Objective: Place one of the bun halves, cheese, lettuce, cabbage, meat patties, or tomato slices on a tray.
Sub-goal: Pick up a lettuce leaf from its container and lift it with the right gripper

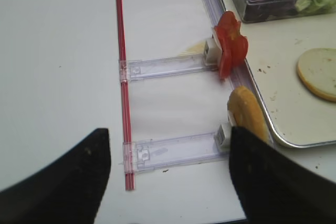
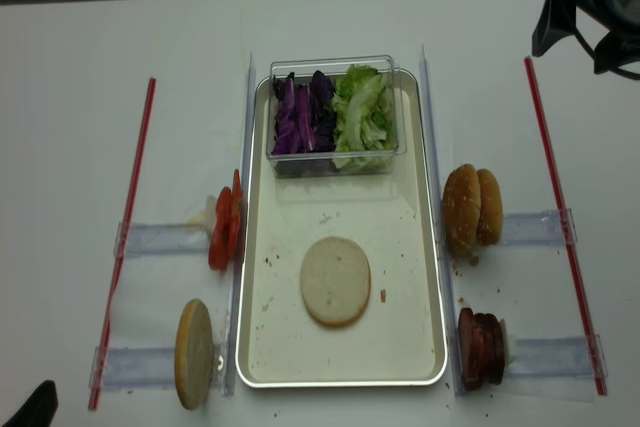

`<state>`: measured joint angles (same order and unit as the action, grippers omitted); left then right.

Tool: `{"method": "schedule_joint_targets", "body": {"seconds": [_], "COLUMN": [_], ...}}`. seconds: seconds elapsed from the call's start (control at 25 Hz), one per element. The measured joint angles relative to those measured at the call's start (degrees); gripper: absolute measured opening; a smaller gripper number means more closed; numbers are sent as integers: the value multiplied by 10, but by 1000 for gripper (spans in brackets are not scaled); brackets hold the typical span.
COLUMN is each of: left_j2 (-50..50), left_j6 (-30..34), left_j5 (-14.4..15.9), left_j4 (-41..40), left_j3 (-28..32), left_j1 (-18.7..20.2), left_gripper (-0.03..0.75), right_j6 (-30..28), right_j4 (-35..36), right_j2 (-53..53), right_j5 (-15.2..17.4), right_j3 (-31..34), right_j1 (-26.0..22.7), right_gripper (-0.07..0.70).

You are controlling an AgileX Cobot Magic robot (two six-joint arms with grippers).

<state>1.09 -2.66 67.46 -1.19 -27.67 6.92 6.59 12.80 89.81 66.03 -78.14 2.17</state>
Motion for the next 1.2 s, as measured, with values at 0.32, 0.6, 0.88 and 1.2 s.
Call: {"method": "schedule_joint_targets", "body": {"seconds": [0.32, 0.6, 0.88, 1.2], "left_j2": [0, 0, 0, 0], "left_j6": [0, 0, 0, 0], "left_j5": [0, 0, 0, 0], "left_j4": [0, 0, 0, 0], "left_j3": [0, 0, 0, 0], "left_j1": [0, 0, 0, 0], "left_gripper": [456, 456, 456, 456], "right_j6": [70, 101, 119, 130], "right_j4": [-38, -43, -43, -42], "right_j2": [112, 213, 297, 360], "right_j5": [3, 12, 19, 31], "right_j3": [-117, -224, -310, -358], "right_j1": [106, 184, 233, 262], "right_gripper": [527, 527, 527, 527]}}
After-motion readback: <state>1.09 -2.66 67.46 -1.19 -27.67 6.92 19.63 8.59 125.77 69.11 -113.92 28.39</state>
